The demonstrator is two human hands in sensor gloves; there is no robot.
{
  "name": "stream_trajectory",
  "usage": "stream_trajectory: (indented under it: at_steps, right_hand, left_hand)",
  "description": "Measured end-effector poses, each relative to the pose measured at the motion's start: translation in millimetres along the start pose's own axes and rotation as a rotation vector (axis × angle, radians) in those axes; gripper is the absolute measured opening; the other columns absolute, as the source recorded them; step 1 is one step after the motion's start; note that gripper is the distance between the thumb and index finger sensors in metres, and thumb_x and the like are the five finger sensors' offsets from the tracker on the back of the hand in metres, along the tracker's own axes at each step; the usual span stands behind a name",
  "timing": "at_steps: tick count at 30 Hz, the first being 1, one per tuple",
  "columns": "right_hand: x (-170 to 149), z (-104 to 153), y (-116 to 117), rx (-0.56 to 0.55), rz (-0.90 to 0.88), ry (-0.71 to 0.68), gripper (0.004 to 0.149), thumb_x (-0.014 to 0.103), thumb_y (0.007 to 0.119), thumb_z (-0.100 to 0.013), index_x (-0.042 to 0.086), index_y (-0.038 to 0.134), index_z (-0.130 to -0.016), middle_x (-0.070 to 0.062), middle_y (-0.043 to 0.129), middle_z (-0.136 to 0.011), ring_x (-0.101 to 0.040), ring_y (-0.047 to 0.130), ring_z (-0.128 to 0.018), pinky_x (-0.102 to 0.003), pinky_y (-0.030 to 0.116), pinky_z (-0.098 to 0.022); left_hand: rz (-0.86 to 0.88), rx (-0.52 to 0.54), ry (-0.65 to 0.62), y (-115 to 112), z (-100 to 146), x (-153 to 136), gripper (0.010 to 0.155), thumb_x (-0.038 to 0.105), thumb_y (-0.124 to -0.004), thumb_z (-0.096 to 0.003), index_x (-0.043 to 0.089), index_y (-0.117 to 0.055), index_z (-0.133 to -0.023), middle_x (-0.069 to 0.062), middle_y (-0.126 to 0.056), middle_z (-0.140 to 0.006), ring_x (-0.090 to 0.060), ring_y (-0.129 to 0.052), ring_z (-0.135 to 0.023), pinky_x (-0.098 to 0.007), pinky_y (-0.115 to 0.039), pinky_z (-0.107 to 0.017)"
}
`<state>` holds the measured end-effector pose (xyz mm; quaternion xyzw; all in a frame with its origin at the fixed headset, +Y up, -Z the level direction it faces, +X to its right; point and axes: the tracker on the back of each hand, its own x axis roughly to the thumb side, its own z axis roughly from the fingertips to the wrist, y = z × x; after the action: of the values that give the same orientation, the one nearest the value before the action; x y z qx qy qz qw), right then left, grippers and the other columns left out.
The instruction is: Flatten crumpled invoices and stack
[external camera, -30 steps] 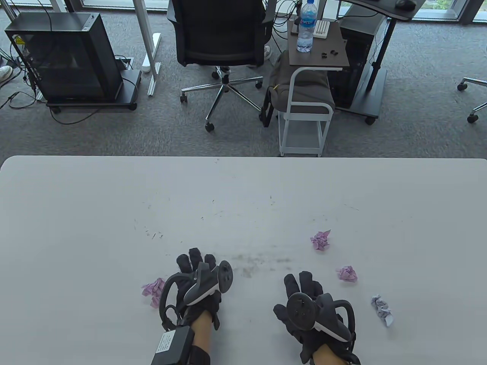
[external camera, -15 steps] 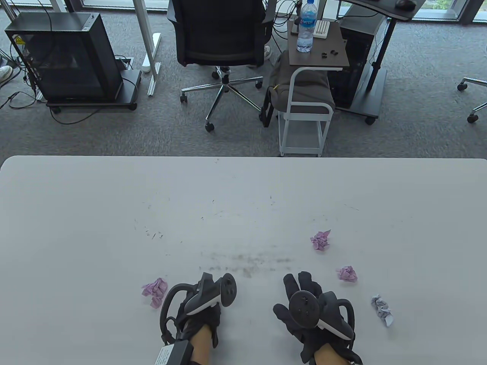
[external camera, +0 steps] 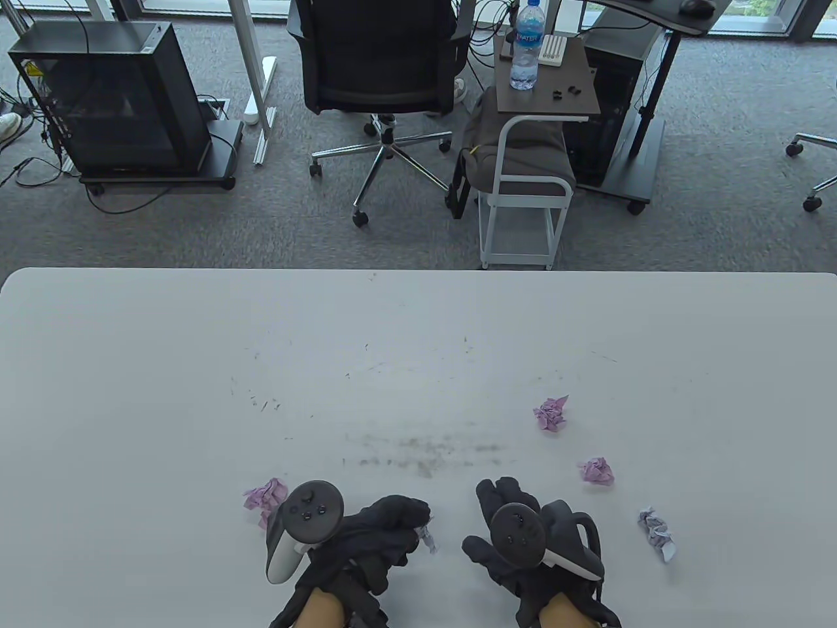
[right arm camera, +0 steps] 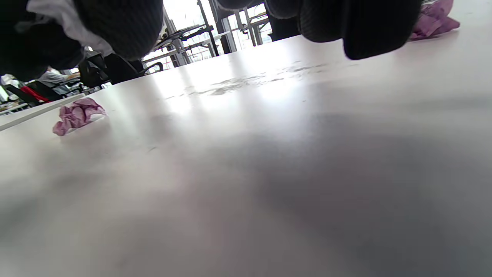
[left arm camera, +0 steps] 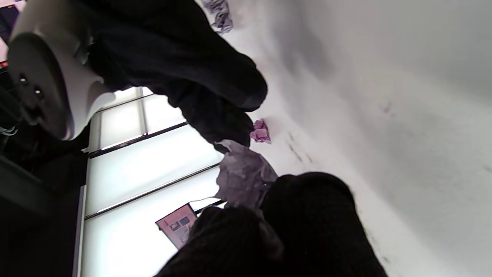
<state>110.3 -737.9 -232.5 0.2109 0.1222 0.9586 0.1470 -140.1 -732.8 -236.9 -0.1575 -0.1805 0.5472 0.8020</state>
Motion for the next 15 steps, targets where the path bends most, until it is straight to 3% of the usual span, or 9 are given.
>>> stream_trajectory:
  at_steps: [4, 8, 11, 15]
  right_hand:
    - [18.9, 2.2, -10.1, -0.056, 0.008, -0.155, 0.09, 0.058, 0.072, -0.051, 0.008, 0.022, -0.107, -0.032, 0.034, -0.111, -0.052, 0.06, -0.091, -0.061, 0.07, -0.058]
    - [32.8, 8.8, -13.8, -0.107, -0.193, -0.286, 0.096, 0.06, 0.073, -0.048, 0.004, 0.021, -0.106, -0.029, 0.051, -0.107, -0.041, 0.08, -0.082, -0.049, 0.082, -0.051]
    - [35.0, 9.8, -16.3, -0.208, -0.281, -0.274, 0.086, 0.05, 0.076, -0.051, 0.001, 0.03, -0.105, -0.03, 0.065, -0.097, -0.034, 0.09, -0.068, -0.043, 0.087, -0.043]
    - [29.0, 15.7, -22.9, -0.39, -0.274, -0.222, 0.055, 0.027, 0.079, -0.054, 0.006, 0.054, -0.099, -0.021, 0.085, -0.08, -0.023, 0.098, -0.051, -0.035, 0.091, -0.031]
  left_hand:
    - [0.029, -0.015, -0.058, -3.0, 2.5, 6.9, 0.045, 0.01, -0.08, -0.0556, 0.016, -0.073, -0.1, -0.013, -0.07, -0.095, -0.039, -0.095, -0.067, -0.031, -0.093, -0.046]
    - [-0.028, 0.005, -0.108, -8.7, 3.4, 14.9, 0.047, 0.01, -0.08, -0.0555, 0.015, -0.071, -0.102, -0.013, -0.07, -0.096, -0.037, -0.096, -0.068, -0.03, -0.094, -0.046]
    - [-0.052, 0.019, -0.141, -10.9, 3.6, 18.8, 0.05, 0.011, -0.08, -0.0556, 0.015, -0.068, -0.103, -0.013, -0.067, -0.097, -0.035, -0.096, -0.069, -0.03, -0.093, -0.047]
    - [-0.044, 0.034, -0.15, -10.3, 5.5, 19.8, 0.053, 0.011, -0.08, -0.0559, 0.014, -0.064, -0.106, -0.014, -0.062, -0.101, -0.034, -0.095, -0.071, -0.031, -0.093, -0.048]
